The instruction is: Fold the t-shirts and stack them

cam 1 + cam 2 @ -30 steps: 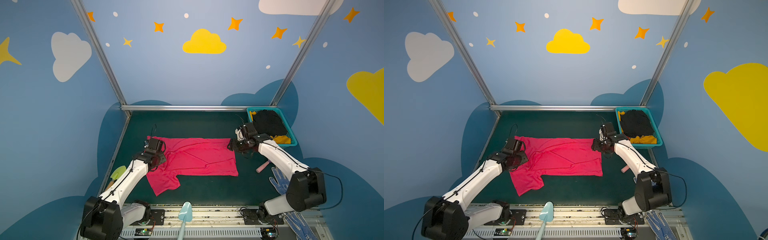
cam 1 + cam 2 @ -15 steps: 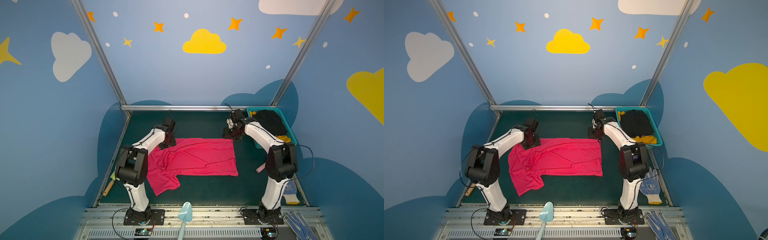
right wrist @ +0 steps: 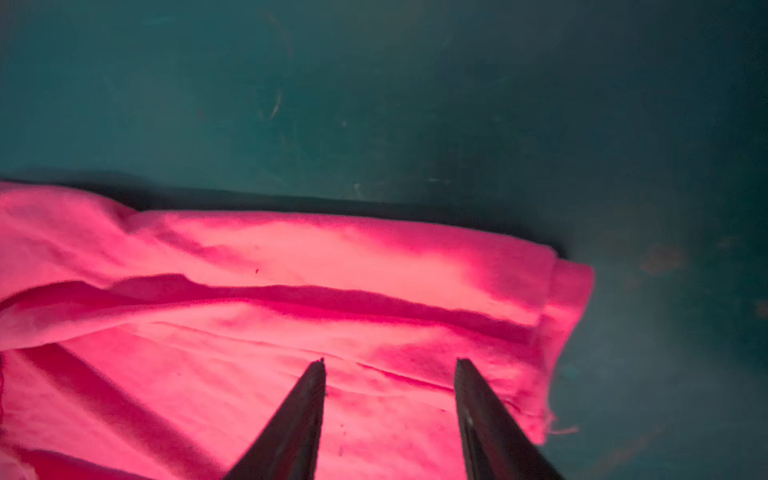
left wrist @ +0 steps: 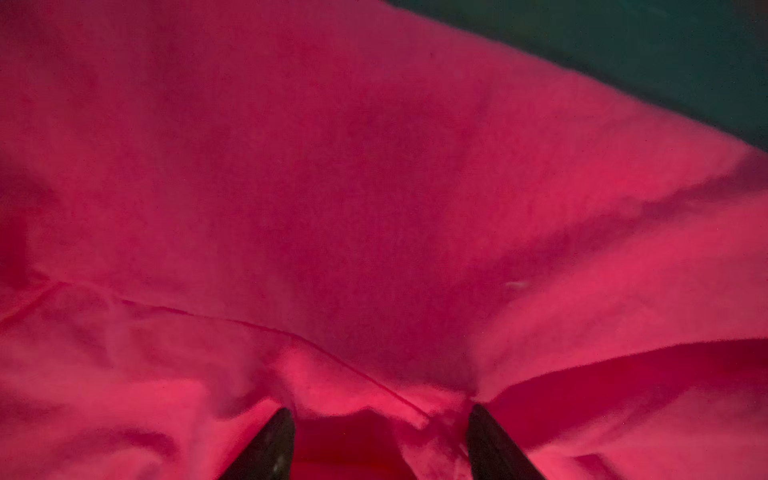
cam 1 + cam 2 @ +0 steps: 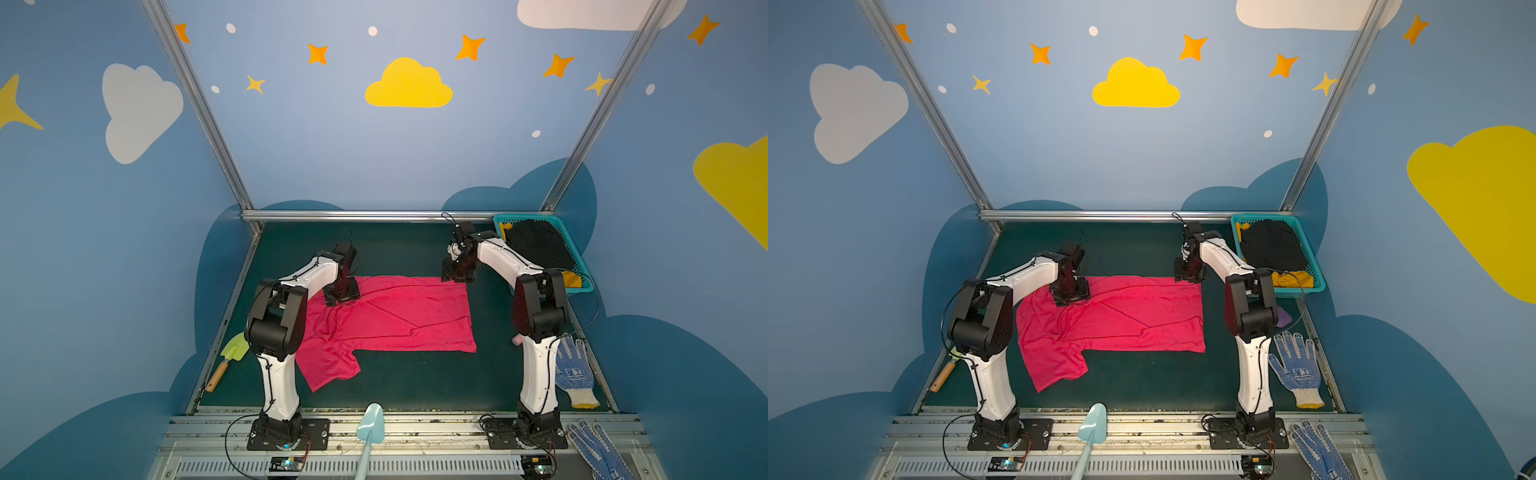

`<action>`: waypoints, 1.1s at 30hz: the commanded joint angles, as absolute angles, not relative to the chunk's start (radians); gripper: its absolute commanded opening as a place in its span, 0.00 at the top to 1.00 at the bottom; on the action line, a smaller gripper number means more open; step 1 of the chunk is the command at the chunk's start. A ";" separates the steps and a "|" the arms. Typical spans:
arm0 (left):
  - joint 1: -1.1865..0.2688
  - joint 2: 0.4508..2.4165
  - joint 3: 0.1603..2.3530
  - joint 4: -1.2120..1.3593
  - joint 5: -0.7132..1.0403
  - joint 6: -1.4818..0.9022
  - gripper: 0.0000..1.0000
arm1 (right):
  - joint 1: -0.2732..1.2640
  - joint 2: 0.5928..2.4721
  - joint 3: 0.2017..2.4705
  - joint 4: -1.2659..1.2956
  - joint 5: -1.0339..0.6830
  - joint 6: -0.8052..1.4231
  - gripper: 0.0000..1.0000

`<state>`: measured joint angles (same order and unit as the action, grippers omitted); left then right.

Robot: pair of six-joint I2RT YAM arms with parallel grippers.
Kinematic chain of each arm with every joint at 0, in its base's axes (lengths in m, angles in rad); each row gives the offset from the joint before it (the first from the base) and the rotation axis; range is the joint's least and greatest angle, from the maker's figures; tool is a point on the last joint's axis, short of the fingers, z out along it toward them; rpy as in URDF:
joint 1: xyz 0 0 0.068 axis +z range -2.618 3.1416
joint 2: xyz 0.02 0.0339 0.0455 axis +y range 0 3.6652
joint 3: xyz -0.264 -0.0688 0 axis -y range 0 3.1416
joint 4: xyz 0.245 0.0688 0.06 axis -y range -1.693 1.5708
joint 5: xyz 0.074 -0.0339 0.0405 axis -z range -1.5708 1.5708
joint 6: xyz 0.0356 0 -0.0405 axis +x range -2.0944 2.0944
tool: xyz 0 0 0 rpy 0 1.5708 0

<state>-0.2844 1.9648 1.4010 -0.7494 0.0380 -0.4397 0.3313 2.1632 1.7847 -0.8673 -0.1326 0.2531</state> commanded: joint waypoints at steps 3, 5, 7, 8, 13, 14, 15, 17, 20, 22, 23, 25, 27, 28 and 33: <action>-0.311 1.902 1.356 -0.773 0.051 -0.429 0.50 | 0.342 2.173 1.759 -0.876 -0.166 0.257 0.48; -0.317 1.894 1.340 -0.783 0.043 -0.433 0.60 | 0.342 2.162 1.732 -0.857 -0.179 0.266 0.49; -0.325 1.881 1.322 -0.794 0.033 -0.439 0.70 | 0.344 2.149 1.708 -0.843 -0.185 0.270 0.49; -0.328 1.873 1.313 -0.797 0.028 -0.441 0.73 | 0.345 2.143 1.698 -0.838 -0.184 0.272 0.49; -0.350 1.816 1.265 -0.802 0.012 -0.454 0.83 | 0.347 2.122 1.663 -0.825 -0.183 0.278 0.50; -0.354 1.806 1.257 -0.803 0.011 -0.455 0.84 | 0.347 2.119 1.656 -0.821 -0.183 0.280 0.50; -0.359 1.793 1.251 -0.804 0.012 -0.457 0.84 | 0.348 2.114 1.651 -0.818 -0.183 0.280 0.50; -0.369 1.772 1.237 -0.808 0.017 -0.456 0.82 | 0.350 2.108 1.642 -0.814 -0.184 0.281 0.50; -0.390 1.747 1.215 -0.813 0.037 -0.448 0.79 | 0.350 2.099 1.638 -0.813 -0.181 0.282 0.50; -0.398 1.740 1.201 -0.821 0.054 -0.438 0.76 | 0.349 2.090 1.640 -0.812 -0.172 0.283 0.50; -0.401 1.740 1.198 -0.833 0.059 -0.436 0.75 | 0.350 2.083 1.642 -0.814 -0.167 0.284 0.49; -0.407 1.740 1.198 -0.857 0.056 -0.426 0.71 | 0.348 2.073 1.651 -0.813 -0.156 0.280 0.47; -0.410 1.730 1.203 -0.876 0.048 -0.422 0.65 | 0.342 2.071 1.670 -0.822 -0.142 0.277 0.44; -0.408 1.723 1.211 -0.882 0.043 -0.420 0.61 | 0.338 2.074 1.681 -0.826 -0.135 0.275 0.44; -0.407 1.717 1.338 -0.905 0.028 -0.394 0.48 | 0.310 2.112 1.756 -0.882 -0.084 0.263 0.42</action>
<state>-0.4080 1.7504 1.2575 -0.8799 0.0467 -0.4202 0.3302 2.1143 1.7035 -0.8368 -0.1318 0.2779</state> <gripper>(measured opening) 0.511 0.582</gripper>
